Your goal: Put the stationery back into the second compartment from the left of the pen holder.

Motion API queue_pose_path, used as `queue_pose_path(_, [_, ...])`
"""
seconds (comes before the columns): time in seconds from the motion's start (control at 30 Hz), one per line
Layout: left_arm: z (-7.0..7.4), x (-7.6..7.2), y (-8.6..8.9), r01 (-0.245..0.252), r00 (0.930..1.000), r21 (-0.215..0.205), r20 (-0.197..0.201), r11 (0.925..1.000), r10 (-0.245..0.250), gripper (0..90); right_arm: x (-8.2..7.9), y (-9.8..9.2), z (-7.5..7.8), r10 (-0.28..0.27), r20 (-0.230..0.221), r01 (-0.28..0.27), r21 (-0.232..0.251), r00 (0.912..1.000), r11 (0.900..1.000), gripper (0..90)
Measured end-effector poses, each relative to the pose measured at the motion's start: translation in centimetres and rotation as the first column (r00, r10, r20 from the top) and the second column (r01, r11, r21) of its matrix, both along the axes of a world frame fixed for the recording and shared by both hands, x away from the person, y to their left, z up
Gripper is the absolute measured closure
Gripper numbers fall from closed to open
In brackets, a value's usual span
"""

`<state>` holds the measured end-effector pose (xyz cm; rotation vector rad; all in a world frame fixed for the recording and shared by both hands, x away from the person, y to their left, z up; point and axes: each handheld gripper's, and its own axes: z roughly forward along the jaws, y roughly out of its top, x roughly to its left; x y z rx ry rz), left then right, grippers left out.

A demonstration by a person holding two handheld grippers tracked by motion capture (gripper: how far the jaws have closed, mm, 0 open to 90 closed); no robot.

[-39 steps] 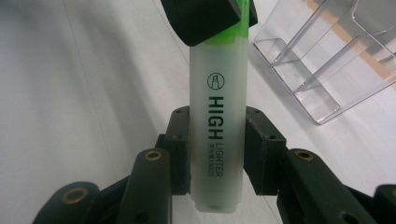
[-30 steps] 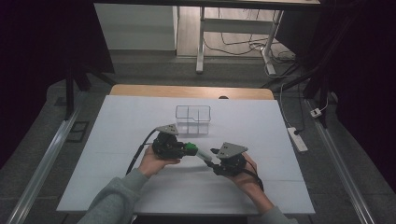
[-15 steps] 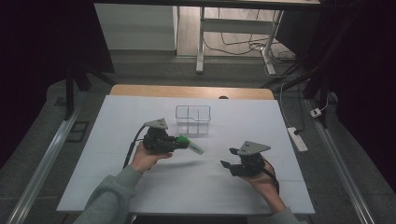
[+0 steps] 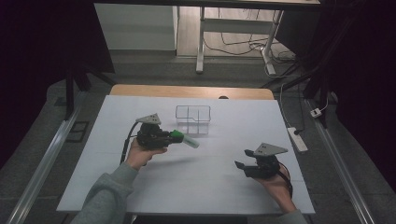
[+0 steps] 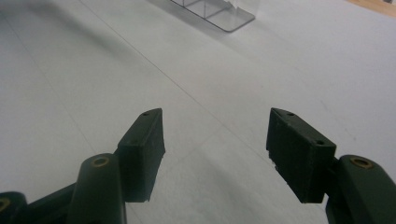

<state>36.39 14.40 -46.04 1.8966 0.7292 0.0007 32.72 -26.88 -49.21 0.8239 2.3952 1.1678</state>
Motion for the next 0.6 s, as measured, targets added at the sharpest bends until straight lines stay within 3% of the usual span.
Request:
queue_pose_path(0.3, [1.8, 1.0, 0.8, -0.033, 0.9987, -0.014, 0.038, 0.9994, 0.033, 73.8, -0.6, -1.5, -0.4, -0.034, -0.007, 0.034, 0.006, 0.9994, 0.999, 36.1])
queue_pose_path(0.6, [4.0, 3.5, 1.2, -0.087, 0.9949, 0.009, 0.052, 0.9961, 0.087, 73.8, -0.5, -2.1, -0.8, -0.045, -0.019, 0.045, 0.001, 0.9988, 0.999, 35.6])
